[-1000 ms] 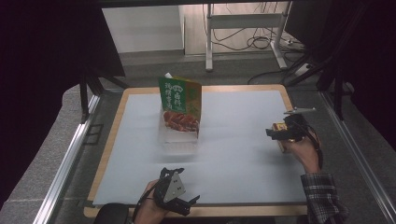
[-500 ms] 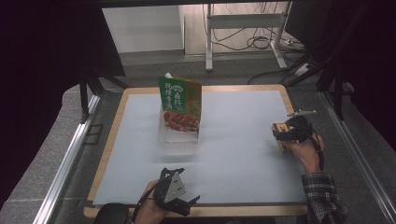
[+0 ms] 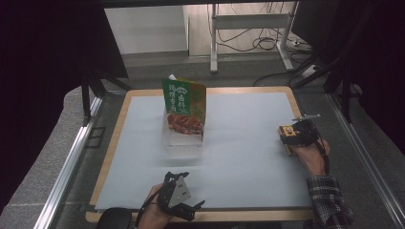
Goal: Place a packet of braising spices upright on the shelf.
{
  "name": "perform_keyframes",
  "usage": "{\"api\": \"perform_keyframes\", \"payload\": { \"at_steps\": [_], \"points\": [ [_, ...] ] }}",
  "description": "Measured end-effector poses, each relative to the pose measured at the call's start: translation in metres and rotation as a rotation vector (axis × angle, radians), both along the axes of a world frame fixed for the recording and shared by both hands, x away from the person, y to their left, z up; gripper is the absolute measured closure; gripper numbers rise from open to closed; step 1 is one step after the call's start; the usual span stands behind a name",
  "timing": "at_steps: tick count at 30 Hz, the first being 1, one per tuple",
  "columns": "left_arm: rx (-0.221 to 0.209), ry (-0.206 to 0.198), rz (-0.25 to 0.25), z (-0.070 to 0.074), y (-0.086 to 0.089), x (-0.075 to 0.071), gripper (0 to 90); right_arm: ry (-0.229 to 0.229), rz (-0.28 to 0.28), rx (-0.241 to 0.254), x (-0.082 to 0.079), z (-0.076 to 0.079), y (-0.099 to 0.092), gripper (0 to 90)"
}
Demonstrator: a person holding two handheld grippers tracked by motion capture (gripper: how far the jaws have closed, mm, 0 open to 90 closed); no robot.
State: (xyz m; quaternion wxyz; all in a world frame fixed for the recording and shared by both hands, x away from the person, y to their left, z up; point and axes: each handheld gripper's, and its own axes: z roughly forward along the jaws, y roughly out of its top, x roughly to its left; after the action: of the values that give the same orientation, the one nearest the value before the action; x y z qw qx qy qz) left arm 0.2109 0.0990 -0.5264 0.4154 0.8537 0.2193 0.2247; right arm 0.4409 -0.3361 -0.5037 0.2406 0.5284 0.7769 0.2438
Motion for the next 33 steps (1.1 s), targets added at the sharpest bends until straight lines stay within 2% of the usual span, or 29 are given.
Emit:
{"api": "perform_keyframes", "payload": {
  "at_steps": [4,5,8,16,23,25,33],
  "points": [
    [0.0,-0.001,0.0,0.0,0.0,0.0,1.5,0.007,0.003,-0.012,0.0,-0.002,0.001,20.2],
    [0.0,-0.001,0.001,0.0,0.0,0.0,1.5,0.012,0.006,-0.015,0.0,-0.002,0.002,23.9],
    [0.001,-0.002,0.001,0.0,0.0,0.0,1.5,0.021,0.006,-0.024,0.0,-0.003,0.004,26.9],
    [0.0,-0.004,0.002,0.0,0.0,0.0,1.5,0.045,0.001,0.0,-0.001,-0.001,0.006,31.1],
    [-0.002,-0.005,0.004,0.001,0.001,0.0,1.5,0.014,0.015,0.02,-0.006,0.008,0.006,31.8],
    [-0.003,-0.007,0.005,0.001,0.001,0.0,1.5,-0.007,0.037,0.041,-0.01,0.013,0.007,31.9],
    [-0.003,-0.007,0.005,0.001,0.001,0.0,1.5,-0.012,0.088,0.048,-0.017,0.017,0.015,31.9]
  ]
}}
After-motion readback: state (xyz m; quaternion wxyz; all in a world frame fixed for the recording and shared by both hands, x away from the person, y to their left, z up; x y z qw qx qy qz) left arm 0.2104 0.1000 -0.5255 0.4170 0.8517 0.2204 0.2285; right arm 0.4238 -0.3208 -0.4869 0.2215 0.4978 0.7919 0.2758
